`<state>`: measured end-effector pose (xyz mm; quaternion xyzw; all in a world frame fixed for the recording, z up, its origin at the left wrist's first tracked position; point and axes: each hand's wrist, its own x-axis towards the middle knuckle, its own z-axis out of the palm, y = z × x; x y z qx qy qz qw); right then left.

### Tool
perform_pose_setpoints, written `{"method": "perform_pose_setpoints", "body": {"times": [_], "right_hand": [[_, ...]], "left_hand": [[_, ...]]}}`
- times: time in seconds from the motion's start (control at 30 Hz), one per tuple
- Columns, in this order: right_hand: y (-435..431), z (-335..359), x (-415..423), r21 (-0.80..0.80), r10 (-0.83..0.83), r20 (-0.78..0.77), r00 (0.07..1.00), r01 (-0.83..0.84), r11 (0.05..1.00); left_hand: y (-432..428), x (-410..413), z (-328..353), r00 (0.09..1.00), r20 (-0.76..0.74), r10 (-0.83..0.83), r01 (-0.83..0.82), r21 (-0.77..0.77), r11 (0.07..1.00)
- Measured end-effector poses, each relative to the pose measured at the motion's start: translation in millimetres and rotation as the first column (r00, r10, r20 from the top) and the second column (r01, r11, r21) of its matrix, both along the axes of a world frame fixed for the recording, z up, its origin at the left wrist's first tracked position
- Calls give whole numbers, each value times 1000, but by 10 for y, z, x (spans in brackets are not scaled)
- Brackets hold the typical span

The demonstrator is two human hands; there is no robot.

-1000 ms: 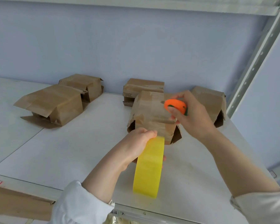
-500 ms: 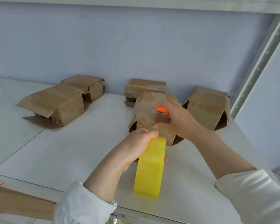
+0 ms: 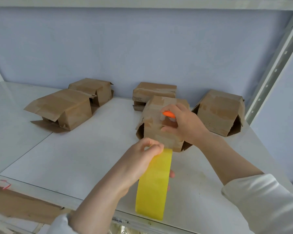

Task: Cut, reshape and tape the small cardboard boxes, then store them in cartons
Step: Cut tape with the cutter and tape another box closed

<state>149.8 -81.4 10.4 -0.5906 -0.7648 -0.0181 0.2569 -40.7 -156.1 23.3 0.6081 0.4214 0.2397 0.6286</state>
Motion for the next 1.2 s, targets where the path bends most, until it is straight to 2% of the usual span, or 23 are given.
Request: {"method": "perform_pose_setpoints", "body": {"times": [0.03,0.1,0.17,0.2,0.27,0.33,0.47,0.53,0.7,0.77,0.87,0.93,1.0,1.07,1.13,1.2], "right_hand": [[-13,36,13,-19,15,-68,998,-16,1000],[-91,147,18,-49,42,-322,946,-61,997],[-222,261,-51,-79,60,-610,790,-136,988],[-293,299,-109,-96,61,-707,704,-181,979],[-400,325,-277,-124,70,-788,612,-268,955],[-451,322,-457,-142,92,-789,608,-325,935],[-362,298,-753,-179,140,-737,662,-390,903],[-256,299,-886,-161,150,-696,702,-356,920],[201,241,-1330,-87,98,-708,700,-224,971],[400,204,-1481,-117,40,-731,681,-182,976],[731,157,-1679,-251,-91,-821,564,-213,944],[918,117,-1741,-338,-183,-806,562,-186,923],[1106,60,-1764,-369,-248,-738,628,-68,927],[1237,38,-1775,-360,-270,-615,741,41,932],[1251,82,-1742,-332,-261,-508,821,92,939],[1153,171,-1605,-230,-253,-473,844,159,960]], "left_hand": [[-38,-35,19,998,65,16,-14,-23,1000],[-87,-102,43,991,126,49,-54,34,998],[-87,-154,54,982,174,75,-96,118,988],[-69,-172,45,978,193,83,-112,148,983],[-35,-230,27,973,207,106,-143,172,975],[18,-294,13,973,196,120,-158,193,968],[183,-454,57,969,203,140,-179,188,966],[318,-567,43,967,195,162,-200,198,960],[779,-952,63,977,113,183,-203,206,957],[1022,-1105,50,970,67,236,-245,242,939],[1375,-1299,-1,960,-72,272,-238,307,922],[1527,-1331,-15,941,-115,318,-268,320,909],[1647,-1339,16,913,-138,383,-317,350,881],[1740,-1388,67,891,-192,411,-311,401,862],[1772,-1464,105,877,-279,391,-250,430,868],[1743,-1543,91,864,-368,342,-164,438,884]]}}
